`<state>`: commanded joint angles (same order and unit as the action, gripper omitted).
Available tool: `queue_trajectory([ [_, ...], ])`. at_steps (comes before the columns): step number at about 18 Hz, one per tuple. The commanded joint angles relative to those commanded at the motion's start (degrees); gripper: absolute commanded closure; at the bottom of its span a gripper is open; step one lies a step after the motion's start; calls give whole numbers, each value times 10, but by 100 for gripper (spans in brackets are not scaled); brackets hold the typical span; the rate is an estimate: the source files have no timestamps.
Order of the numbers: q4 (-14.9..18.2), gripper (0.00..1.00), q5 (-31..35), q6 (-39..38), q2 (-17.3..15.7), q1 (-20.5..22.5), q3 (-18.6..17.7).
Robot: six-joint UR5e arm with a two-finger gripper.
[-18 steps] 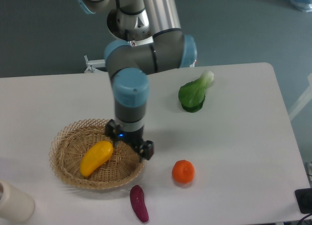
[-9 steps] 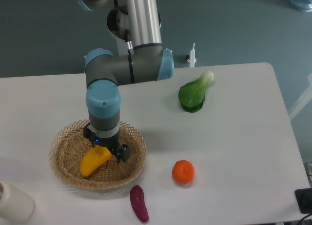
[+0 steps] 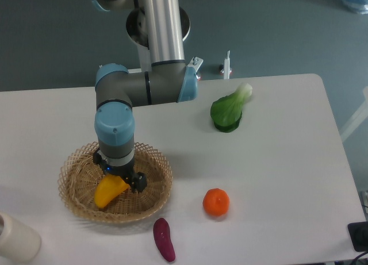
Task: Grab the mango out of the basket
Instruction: 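Lower the gripper onto the yellow mango and close on it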
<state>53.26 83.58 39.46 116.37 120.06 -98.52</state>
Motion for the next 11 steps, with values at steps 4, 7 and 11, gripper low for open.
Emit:
queue_trajectory([
  [4,-1,0,14,0,10,-11,0],
  [7,0,0,18,-3,15,-15,0],
  [11,-1,0,20,-15,17,-16,0],
])
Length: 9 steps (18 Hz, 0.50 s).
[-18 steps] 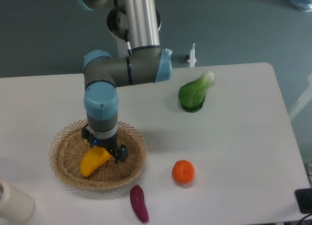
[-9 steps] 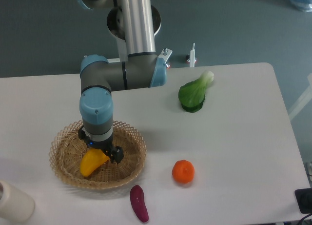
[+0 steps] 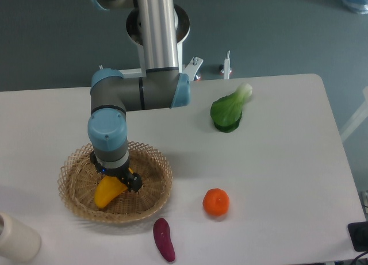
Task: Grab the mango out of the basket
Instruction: 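Lower the gripper onto the yellow mango and close on it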
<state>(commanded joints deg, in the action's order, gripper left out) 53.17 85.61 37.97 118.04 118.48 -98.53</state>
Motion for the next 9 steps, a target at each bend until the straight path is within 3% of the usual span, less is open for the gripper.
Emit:
queue_trajectory([
  [2,-3,0,1,1,4,0,0],
  [7,0,47,4,-1,3,0,0],
  [9,2,55,4,-1,-2,0,0],
])
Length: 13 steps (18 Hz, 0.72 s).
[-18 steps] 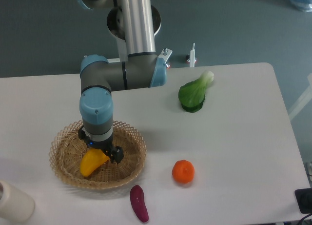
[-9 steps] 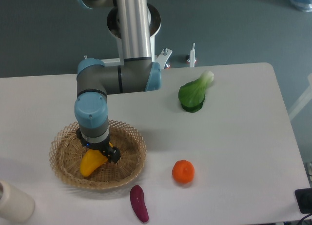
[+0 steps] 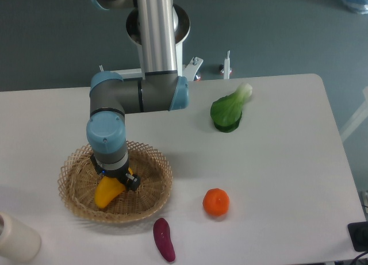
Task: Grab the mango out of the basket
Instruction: 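Lower the gripper onto the yellow mango and close on it, then lift the yellow mango out of the basket toward the orange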
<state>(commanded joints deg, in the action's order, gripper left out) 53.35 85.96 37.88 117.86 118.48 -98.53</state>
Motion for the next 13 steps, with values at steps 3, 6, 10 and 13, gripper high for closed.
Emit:
queue_trajectory([
  [3,3,56,-1,1,-10,0,3],
  [6,9,56,-4,3,-21,0,3],
  [10,9,56,-3,7,-36,5,5],
  [13,8,56,-1,10,-50,17,10],
])
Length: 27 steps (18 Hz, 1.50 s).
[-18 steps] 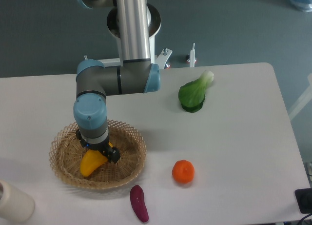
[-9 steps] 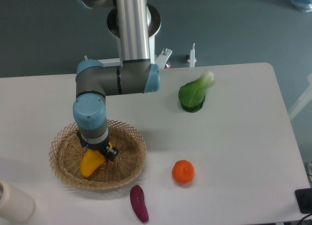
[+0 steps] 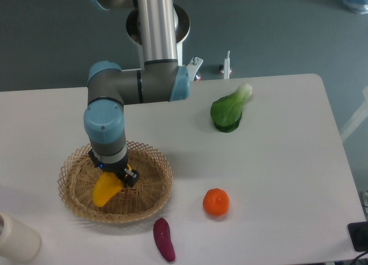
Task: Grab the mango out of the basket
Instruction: 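Lift the yellow mango out of the basket toward the orange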
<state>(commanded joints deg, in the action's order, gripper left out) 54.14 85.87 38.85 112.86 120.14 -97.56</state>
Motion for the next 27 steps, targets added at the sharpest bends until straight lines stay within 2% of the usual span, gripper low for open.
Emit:
queue_trajectory([
  [7,-7,55,1,19,-17,45,8],
  [11,-2,55,1,61,-41,91,2],
  [17,0,54,2,159,-42,158,6],
  [23,-3,52,18,241,-38,190,9],
  [27,-2,51,21,248,-34,209,18],
])
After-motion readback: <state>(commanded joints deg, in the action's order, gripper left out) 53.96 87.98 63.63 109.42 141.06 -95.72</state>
